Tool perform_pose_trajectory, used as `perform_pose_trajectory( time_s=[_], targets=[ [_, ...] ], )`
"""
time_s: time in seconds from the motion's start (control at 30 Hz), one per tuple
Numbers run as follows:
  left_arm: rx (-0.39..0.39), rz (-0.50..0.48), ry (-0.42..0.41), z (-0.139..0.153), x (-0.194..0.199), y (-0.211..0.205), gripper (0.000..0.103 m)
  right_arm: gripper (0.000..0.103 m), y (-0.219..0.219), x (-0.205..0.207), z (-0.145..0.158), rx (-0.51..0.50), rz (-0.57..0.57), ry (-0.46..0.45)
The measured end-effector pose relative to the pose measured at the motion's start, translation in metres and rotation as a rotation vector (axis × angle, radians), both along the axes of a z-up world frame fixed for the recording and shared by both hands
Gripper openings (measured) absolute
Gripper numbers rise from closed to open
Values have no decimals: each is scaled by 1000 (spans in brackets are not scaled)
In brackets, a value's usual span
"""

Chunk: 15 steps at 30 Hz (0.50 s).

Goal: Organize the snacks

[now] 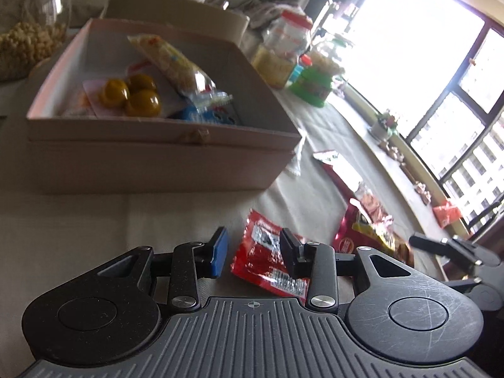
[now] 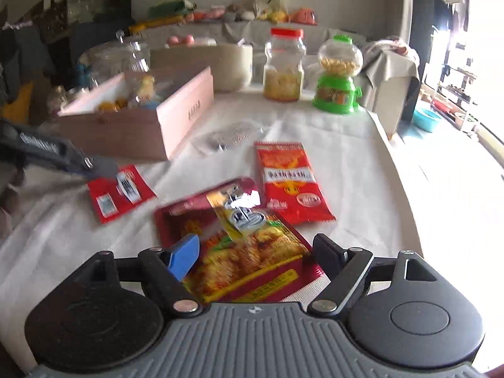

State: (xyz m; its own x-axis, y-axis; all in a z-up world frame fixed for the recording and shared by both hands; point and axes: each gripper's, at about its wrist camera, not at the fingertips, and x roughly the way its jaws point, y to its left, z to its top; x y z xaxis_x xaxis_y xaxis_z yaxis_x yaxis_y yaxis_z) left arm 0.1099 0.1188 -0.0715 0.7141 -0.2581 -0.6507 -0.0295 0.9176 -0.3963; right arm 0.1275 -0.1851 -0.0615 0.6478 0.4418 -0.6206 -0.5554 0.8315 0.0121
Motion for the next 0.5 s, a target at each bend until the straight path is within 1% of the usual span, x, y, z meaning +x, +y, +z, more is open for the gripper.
perform_pose_trajectory(
  time_s=[0.07,0.13,0.2,0.27,0.33,0.43,0.5],
  targets=[
    [23,-23,-8,0,-2,-4,41,80,4,-2,5,18,49,-13],
    [23,-50,0,1,-3,-6,41,80,14,-2,5,7,80,-29],
    [14,-75,16,3,-3,-9,41,80,25,0,2,10,85,-32],
    [-9,-101,29,5,-4,-13,41,80,33,0,-1,21,97,-21],
    [-39,-118,32,6,-5,-16,41,78,39,-5,-3,15,106,-31],
    [-78,-125,24,9,-5,-22,40,74,45,-12,-4,-6,132,-57],
    [-117,-132,13,12,-5,-25,40,72,43,-16,-4,0,143,-53]
  ],
)
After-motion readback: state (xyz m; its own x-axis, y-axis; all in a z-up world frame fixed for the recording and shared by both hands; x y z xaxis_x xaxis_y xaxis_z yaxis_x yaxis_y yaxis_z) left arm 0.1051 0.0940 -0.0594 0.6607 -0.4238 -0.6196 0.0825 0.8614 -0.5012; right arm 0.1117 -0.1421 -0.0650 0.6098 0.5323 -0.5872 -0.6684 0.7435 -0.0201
